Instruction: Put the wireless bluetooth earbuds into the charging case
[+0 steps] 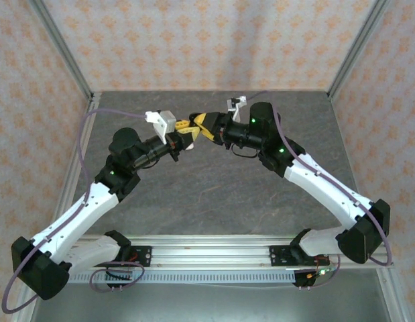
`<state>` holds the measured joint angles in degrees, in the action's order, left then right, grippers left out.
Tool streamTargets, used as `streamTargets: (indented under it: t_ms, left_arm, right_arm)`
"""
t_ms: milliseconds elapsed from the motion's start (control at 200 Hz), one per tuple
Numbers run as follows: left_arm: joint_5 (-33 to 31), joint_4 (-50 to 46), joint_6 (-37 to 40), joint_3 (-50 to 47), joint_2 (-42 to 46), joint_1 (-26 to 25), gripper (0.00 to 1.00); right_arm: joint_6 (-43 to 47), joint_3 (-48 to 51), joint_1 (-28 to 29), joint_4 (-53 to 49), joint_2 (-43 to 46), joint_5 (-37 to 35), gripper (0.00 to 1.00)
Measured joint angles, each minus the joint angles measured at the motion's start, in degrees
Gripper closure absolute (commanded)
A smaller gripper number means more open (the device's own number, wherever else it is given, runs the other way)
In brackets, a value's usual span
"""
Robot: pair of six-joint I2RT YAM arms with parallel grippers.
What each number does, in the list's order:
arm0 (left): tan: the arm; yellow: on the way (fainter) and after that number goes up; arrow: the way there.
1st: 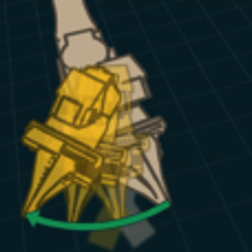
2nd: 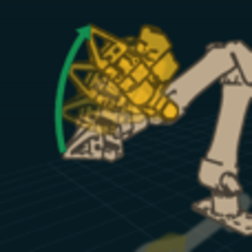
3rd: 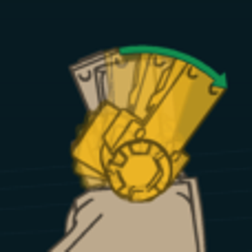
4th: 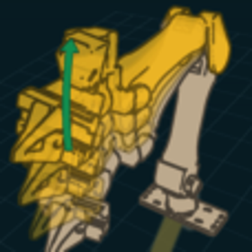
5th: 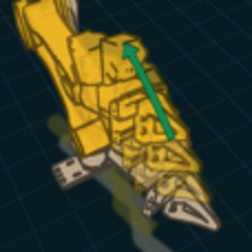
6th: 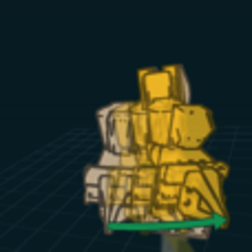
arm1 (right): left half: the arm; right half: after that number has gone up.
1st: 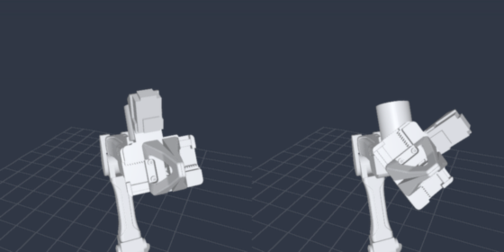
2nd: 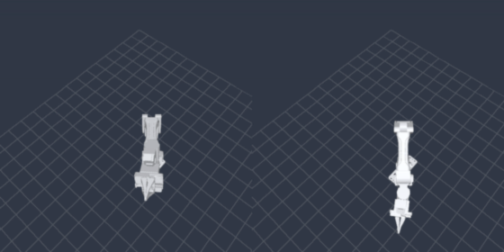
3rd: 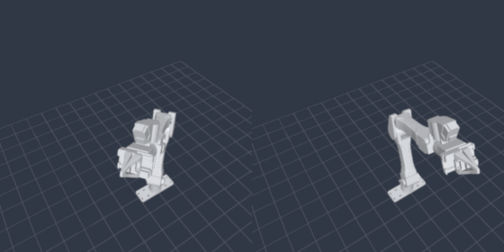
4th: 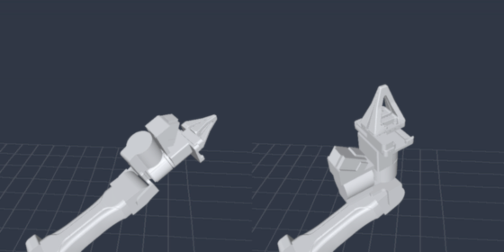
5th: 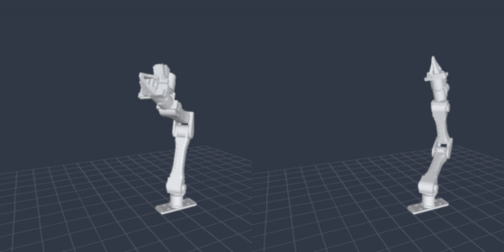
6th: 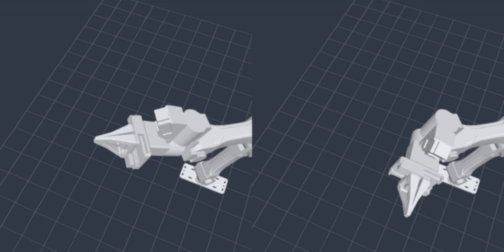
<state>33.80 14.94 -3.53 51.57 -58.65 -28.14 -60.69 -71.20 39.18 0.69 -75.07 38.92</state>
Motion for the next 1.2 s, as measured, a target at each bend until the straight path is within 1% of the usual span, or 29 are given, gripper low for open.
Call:
streamTargets:
  t_ms: [80,145,365,535,690,1056,1121,1196]
  left_arm:
    - [-0.02,-2.47,-0.15,0.15,0.66,0.00,0.46]
    - [0.00,-4.55,0.44,0.17,1.51,0.00,0.44]
    - [1.11,-9.03,2.54,0.90,2.62,0.00,0.44]
    - [3.26,-9.64,3.10,1.66,1.31,0.00,0.43]
    - [3.89,-9.57,3.08,2.40,-0.55,0.00,0.44]
    - [5.53,-6.71,1.81,3.89,-4.13,0.00,0.55]
    - [5.92,-6.27,1.64,3.89,-4.24,0.00,0.60]
    - [6.29,-6.05,1.31,3.89,-4.26,-0.07,0.68]
  right_arm:
    - [3.26,-0.09,0.35,-3.02,0.37,-1.22,0.85]
    - [5.79,-0.22,0.44,-5.51,0.81,-2.25,0.86]
    - [11.91,-1.68,0.44,-10.21,2.23,-4.46,0.85]
    - [13.68,-1.95,0.68,-10.67,2.45,-4.59,0.85]
    - [14.32,-2.05,1.09,-10.95,2.45,-4.35,0.85]
    - [14.34,-2.32,1.29,-10.99,2.43,-3.54,0.85]
    - [14.34,-2.32,1.29,-10.99,2.43,-3.54,0.85]
    - [14.34,-2.32,1.29,-10.97,2.40,-3.54,0.85]
